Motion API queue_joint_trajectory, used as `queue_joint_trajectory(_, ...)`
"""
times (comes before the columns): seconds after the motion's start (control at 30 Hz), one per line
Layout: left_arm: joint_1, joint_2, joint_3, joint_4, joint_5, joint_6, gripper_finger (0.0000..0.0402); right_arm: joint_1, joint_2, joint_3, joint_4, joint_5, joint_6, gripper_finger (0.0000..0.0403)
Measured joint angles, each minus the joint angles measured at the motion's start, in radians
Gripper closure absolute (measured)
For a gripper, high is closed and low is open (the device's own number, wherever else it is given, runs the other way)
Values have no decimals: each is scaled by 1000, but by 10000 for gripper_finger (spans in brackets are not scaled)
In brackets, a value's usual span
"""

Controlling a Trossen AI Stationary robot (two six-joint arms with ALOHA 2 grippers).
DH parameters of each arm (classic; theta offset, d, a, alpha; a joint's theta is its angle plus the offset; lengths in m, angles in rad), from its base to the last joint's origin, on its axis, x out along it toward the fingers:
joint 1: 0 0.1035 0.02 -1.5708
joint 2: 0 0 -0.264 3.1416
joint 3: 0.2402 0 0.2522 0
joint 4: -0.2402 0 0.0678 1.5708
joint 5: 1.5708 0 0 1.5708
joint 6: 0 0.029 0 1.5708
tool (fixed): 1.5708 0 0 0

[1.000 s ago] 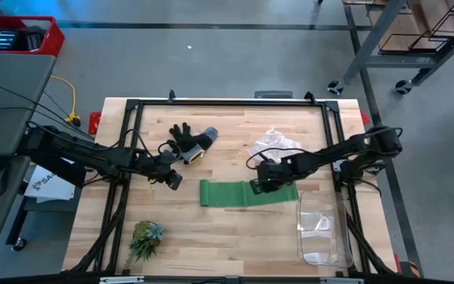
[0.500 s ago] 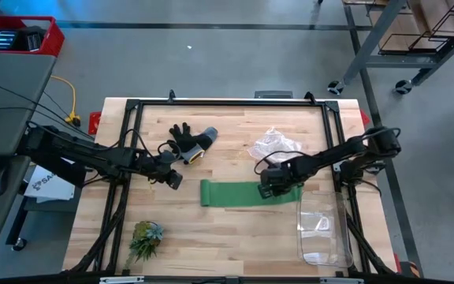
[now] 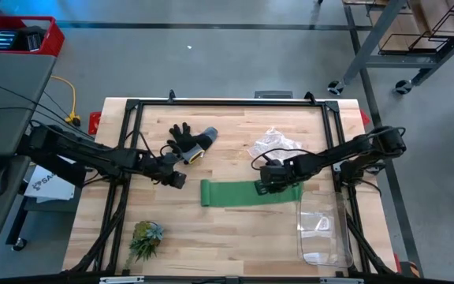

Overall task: Roll bandage
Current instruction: Roll the green bandage

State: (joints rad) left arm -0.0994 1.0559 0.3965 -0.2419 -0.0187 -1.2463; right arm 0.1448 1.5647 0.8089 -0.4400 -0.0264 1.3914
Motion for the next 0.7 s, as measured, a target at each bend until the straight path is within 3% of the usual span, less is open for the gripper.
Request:
queue_joint_trajectory(0.17,0,54,0,54,21,12,402,0,6,2,35,11,-12,403)
queue_joint_trajectory(0.43,0,150,0,158,58,187,402,0,86,2,41,-19,-28,403)
queue_joint_trajectory(0.7,0,255,0,173,113,-87,402,0,106,5,44,-26,-30,403)
